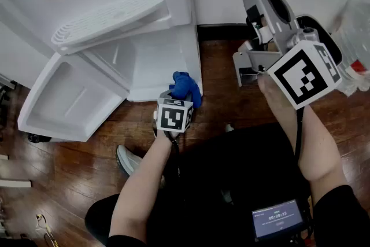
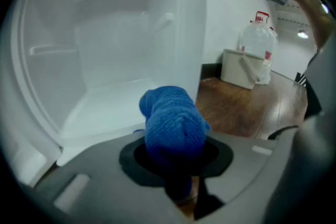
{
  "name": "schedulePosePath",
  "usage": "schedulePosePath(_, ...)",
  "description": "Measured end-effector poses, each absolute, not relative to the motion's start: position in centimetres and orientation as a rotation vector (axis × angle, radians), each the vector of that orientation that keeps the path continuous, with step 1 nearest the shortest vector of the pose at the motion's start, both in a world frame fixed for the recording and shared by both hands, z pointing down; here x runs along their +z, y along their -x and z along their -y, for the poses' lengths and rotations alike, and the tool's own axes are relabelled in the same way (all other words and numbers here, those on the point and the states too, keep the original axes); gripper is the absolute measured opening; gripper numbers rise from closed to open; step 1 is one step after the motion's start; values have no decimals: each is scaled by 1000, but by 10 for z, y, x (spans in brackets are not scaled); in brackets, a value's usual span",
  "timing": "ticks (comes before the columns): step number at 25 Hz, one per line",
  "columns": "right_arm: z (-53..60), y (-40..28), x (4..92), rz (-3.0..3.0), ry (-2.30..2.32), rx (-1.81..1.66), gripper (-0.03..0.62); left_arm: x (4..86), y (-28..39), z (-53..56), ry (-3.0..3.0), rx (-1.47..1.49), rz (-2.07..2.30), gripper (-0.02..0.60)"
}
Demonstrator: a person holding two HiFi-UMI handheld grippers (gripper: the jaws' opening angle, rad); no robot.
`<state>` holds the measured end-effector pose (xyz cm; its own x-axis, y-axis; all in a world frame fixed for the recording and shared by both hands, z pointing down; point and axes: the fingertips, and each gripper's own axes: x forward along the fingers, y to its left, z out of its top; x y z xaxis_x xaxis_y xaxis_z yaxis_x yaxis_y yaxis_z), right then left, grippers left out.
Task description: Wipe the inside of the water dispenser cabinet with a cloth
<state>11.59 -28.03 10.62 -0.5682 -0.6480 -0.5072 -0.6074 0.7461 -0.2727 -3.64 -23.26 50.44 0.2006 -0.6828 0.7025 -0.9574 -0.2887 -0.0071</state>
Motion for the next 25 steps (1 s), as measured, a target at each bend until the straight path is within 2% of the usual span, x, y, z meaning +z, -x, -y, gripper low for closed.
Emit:
schedulePosePath(7,282,-113,114,-2360,914,-158,40,503,-4,221,-2024,817,1491,117)
schedulePosePath(11,285,-115,122,-2373,950,-162,40,494,-3,228,-2008,816,1560,117)
schedulePosePath(20,288,-110,130,-2409,968,-195,40,310,7,256,-2313,596,1965,117)
schedulePosePath(25,288,-105,134,-2432,963,-196,38,227,-3,246,-2407,263,2102,118)
